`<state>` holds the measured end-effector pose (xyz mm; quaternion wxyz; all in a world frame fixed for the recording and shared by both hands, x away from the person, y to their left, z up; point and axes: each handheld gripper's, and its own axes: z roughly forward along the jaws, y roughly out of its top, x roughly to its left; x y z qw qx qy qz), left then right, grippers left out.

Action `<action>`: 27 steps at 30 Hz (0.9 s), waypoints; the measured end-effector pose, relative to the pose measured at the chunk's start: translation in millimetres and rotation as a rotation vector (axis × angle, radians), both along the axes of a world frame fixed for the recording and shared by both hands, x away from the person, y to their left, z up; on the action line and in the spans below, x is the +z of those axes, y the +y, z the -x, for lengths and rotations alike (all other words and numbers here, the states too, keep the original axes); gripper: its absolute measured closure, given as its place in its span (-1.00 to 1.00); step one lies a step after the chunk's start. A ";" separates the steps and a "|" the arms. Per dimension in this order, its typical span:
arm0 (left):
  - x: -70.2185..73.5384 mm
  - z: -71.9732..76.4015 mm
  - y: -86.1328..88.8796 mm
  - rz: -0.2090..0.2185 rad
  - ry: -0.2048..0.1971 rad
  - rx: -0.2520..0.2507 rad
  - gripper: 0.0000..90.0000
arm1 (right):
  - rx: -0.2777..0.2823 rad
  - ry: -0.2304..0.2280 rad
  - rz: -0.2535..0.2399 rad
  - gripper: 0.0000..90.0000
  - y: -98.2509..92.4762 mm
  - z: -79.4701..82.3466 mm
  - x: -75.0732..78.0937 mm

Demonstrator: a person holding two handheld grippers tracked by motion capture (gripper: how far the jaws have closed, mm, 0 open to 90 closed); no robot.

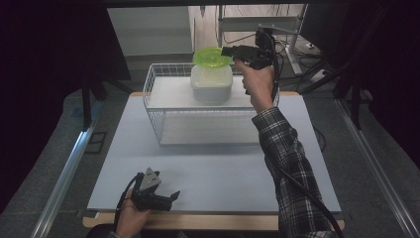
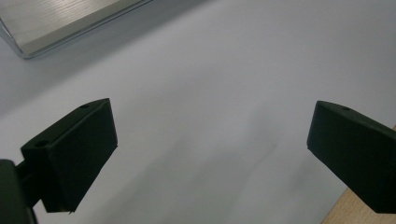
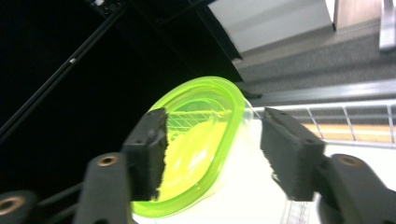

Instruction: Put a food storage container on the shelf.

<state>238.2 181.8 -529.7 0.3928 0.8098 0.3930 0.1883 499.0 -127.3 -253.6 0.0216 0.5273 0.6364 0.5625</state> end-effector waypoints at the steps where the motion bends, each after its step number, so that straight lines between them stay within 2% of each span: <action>1: 0.0 0.0 -0.1 0.001 0.000 0.000 -0.98 | 0.006 -0.014 0.006 -0.20 -0.1 1.0 0.7; 10: 0.0 0.0 0.1 0.003 0.001 0.002 -0.98 | 0.088 -0.118 0.097 -0.68 -5.0 10.0 -0.7; 13: -0.2 -0.1 0.0 0.003 0.001 0.002 -0.98 | 0.113 -0.148 0.140 -0.73 -7.6 15.4 -2.8; 20: -0.6 -0.3 -0.4 0.002 0.001 0.003 -0.98 | 0.153 -0.187 0.180 -0.81 -13.1 29.5 -8.8; 27: -0.7 -0.1 -0.6 0.003 0.002 0.003 -0.98 | 0.182 -0.208 0.196 -0.85 -19.4 40.6 -13.4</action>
